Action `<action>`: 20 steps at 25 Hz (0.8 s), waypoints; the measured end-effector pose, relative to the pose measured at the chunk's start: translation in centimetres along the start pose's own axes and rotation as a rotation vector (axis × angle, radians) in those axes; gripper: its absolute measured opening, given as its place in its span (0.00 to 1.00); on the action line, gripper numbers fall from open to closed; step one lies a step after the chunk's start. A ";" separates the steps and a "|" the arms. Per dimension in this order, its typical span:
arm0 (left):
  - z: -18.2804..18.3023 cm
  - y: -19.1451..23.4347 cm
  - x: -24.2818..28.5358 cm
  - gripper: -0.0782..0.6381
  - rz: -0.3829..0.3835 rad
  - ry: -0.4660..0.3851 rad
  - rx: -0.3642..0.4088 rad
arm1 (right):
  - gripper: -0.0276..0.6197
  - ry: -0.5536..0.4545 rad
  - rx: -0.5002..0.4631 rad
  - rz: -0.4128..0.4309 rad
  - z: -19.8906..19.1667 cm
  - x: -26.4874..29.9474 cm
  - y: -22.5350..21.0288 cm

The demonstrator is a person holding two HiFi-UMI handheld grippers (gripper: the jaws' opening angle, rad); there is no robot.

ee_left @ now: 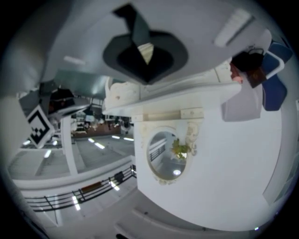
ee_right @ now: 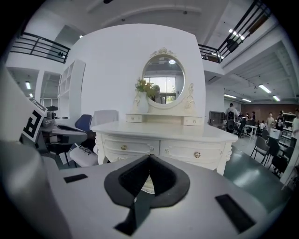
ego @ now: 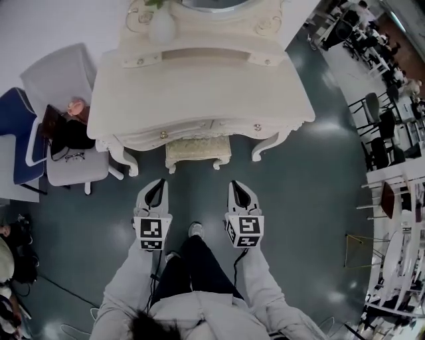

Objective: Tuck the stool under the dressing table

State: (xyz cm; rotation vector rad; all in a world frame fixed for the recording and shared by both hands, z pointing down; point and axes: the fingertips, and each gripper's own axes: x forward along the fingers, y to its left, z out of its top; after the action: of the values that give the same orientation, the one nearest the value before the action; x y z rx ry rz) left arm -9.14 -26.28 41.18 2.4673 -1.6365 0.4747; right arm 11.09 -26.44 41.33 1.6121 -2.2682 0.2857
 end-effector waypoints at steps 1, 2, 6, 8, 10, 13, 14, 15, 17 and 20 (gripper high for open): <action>0.6 0.0 -0.5 0.12 0.001 -0.004 -0.002 | 0.05 -0.008 -0.010 -0.001 0.7 -0.7 0.2; 1.2 -0.1 -1.1 0.12 0.002 -0.010 -0.007 | 0.05 -0.016 -0.019 0.000 1.3 -1.3 0.5; 4.0 -0.2 -3.6 0.12 -0.002 -0.052 -0.016 | 0.05 -0.051 -0.042 0.015 4.0 -3.9 1.6; 5.3 -0.1 -4.9 0.12 0.000 -0.077 -0.013 | 0.05 -0.071 -0.041 0.015 5.2 -5.1 2.0; 6.6 0.1 -6.1 0.12 0.009 -0.108 -0.013 | 0.05 -0.093 -0.037 0.009 6.2 -6.3 2.2; 8.5 0.3 -7.9 0.12 0.021 -0.146 -0.018 | 0.05 -0.120 -0.037 0.001 7.6 -8.1 2.4; 9.0 0.3 -8.5 0.12 0.024 -0.157 -0.020 | 0.05 -0.129 -0.036 -0.001 8.0 -8.6 2.5; 9.5 0.4 -9.0 0.12 0.026 -0.168 -0.021 | 0.05 -0.138 -0.033 -0.003 8.4 -9.2 2.6; 10.4 0.2 -10.0 0.12 0.029 -0.187 -0.023 | 0.05 -0.156 -0.029 -0.011 9.2 -10.4 2.8; 11.7 -0.4 -11.6 0.12 0.029 -0.212 -0.014 | 0.05 -0.186 -0.029 -0.028 10.2 -12.2 2.9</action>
State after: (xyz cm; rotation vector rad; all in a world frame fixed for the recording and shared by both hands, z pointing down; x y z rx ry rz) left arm -10.84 -19.44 26.35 2.5621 -1.7461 0.2102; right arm 10.32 -18.39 27.29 1.7176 -2.3702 0.0984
